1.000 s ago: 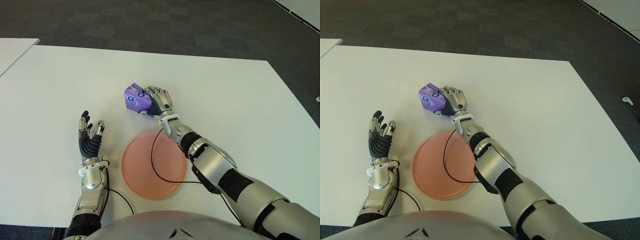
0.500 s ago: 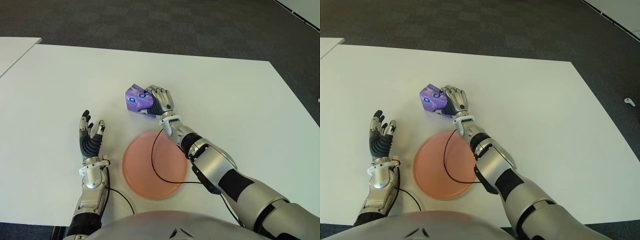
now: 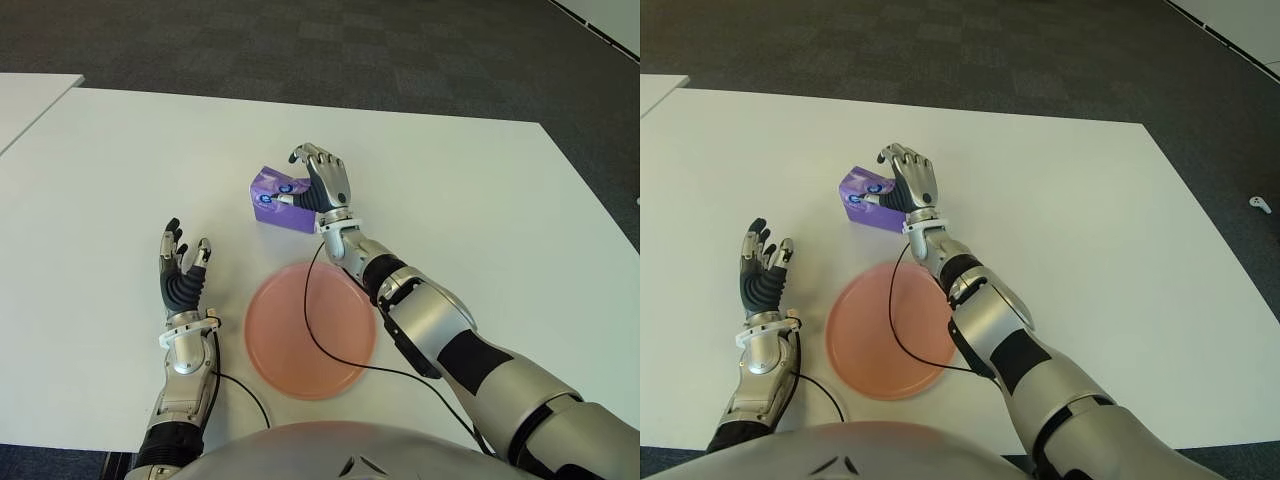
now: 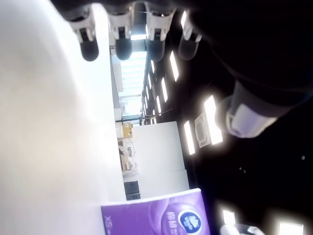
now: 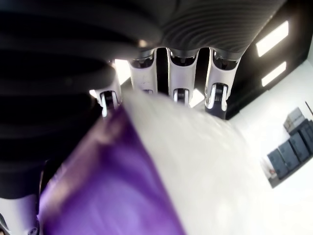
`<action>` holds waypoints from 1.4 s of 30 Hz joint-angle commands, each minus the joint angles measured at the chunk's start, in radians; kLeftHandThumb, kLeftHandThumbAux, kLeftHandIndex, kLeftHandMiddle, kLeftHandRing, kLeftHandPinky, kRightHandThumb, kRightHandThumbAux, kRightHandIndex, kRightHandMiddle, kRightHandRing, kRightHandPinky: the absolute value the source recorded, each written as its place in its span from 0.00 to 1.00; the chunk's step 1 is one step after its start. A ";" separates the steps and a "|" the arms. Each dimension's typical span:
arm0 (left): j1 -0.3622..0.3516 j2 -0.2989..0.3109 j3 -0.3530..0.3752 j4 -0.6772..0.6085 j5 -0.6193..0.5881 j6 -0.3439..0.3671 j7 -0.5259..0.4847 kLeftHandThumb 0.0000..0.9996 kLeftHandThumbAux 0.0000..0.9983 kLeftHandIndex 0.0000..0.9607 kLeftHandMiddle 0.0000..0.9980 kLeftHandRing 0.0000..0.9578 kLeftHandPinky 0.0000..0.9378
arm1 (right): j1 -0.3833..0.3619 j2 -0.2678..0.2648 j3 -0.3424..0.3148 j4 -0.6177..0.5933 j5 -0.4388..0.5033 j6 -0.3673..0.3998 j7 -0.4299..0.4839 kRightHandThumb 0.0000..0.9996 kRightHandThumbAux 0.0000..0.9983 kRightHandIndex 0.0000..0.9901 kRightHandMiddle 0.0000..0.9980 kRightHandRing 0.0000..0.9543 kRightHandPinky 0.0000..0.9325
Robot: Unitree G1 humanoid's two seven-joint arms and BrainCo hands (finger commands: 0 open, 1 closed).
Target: Put the tissue paper into the plate.
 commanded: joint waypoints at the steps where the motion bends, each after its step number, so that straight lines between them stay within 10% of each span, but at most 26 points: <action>1: 0.060 0.000 -0.003 0.199 0.027 -0.023 0.004 0.00 0.54 0.00 0.00 0.00 0.00 | -0.037 -0.010 -0.029 -0.020 0.026 -0.059 -0.078 1.00 0.67 0.41 0.52 0.53 0.46; 9: 0.049 0.006 -0.002 0.217 0.027 -0.034 0.004 0.00 0.54 0.00 0.00 0.00 0.00 | -0.065 -0.012 -0.044 -0.049 0.024 -0.083 -0.169 1.00 0.67 0.39 0.50 0.53 0.50; 11: 0.045 0.009 -0.001 0.222 0.025 -0.038 0.001 0.00 0.54 0.00 0.00 0.00 0.00 | -0.071 -0.011 -0.050 -0.051 0.028 -0.084 -0.179 0.97 0.66 0.39 0.50 0.54 0.71; 17: 0.040 0.013 0.001 0.228 0.021 -0.039 -0.001 0.00 0.53 0.00 0.00 0.00 0.00 | -0.076 -0.011 -0.071 -0.053 0.043 -0.100 -0.176 0.95 0.66 0.38 0.51 0.55 0.86; 23: 0.035 0.017 0.002 0.227 0.019 -0.022 0.000 0.00 0.51 0.00 0.00 0.00 0.00 | -0.077 -0.009 -0.087 -0.058 0.065 -0.122 -0.158 0.86 0.68 0.40 0.54 0.86 0.91; 34: 0.034 0.024 0.000 0.226 0.028 -0.020 0.008 0.00 0.53 0.00 0.00 0.00 0.00 | -0.070 -0.006 -0.100 -0.061 0.072 -0.154 -0.094 0.85 0.68 0.40 0.54 0.91 0.91; 38: 0.036 0.023 -0.001 0.223 0.028 -0.016 0.008 0.00 0.53 0.00 0.00 0.00 0.00 | -0.079 -0.015 -0.127 -0.030 0.114 -0.119 0.074 0.85 0.68 0.40 0.54 0.89 0.89; 42: 0.037 0.020 0.000 0.223 0.028 -0.016 0.011 0.00 0.53 0.00 0.00 0.00 0.00 | -0.101 -0.025 -0.136 -0.008 0.131 -0.059 0.222 0.82 0.68 0.41 0.47 0.64 0.64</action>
